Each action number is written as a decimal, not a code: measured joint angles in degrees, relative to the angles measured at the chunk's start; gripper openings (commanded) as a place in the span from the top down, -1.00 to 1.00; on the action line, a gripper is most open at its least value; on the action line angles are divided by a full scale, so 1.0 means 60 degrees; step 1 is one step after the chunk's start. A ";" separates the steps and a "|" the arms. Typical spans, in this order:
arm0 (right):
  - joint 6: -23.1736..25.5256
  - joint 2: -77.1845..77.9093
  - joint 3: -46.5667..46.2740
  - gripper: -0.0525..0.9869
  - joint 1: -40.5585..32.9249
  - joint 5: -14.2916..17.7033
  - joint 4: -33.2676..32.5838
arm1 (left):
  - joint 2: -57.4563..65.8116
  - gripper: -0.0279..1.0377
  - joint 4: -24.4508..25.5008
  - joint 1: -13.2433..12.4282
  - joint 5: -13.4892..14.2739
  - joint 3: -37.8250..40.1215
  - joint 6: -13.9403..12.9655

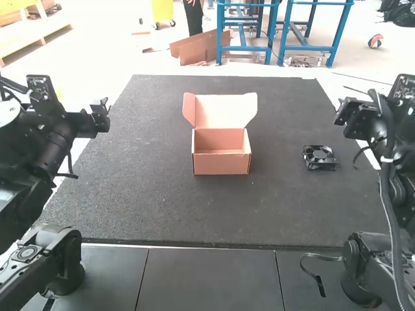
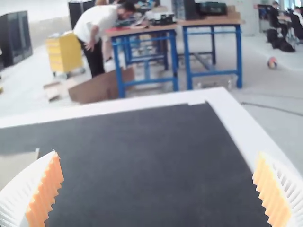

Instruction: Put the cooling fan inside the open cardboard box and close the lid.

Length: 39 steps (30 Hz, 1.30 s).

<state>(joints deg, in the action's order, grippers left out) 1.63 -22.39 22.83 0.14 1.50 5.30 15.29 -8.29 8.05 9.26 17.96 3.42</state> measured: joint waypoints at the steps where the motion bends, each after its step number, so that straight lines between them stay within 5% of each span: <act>1: 0.0066 -0.0219 0.0321 -0.86 -0.0004 0.0044 -0.0240 | 0.0168 -0.87 0.0058 0.0000 0.0000 0.0200 0.0000; 11: 0.0685 -0.3832 0.3716 -0.86 -0.0004 0.0962 -0.2998 | 0.2452 -0.87 0.0725 0.0000 0.0073 0.2164 0.0000; 16: 0.0189 -0.5989 0.5184 -0.85 0.0029 0.1173 -0.4156 | 0.3974 -0.87 0.1843 -0.0004 0.0211 0.3581 0.0004; 25: -0.0947 -0.8400 0.7373 -0.83 0.0634 0.1220 -0.5956 | 0.6014 -0.86 0.4186 -0.0120 0.0248 0.6036 0.0047; 34: -0.1290 -1.0491 0.8863 -0.83 0.1574 0.0743 -0.7537 | 0.6277 -0.86 0.5169 -0.0117 0.0182 0.6291 0.0076; 39: -0.1665 -1.1573 0.8899 -0.83 0.1774 0.0561 -0.7697 | 0.6808 -0.86 0.5617 -0.0117 -0.0262 0.6295 0.0364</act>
<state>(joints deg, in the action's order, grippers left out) -8.36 -91.83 76.23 10.79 4.86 -40.88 56.14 25.41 7.35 7.68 55.72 5.61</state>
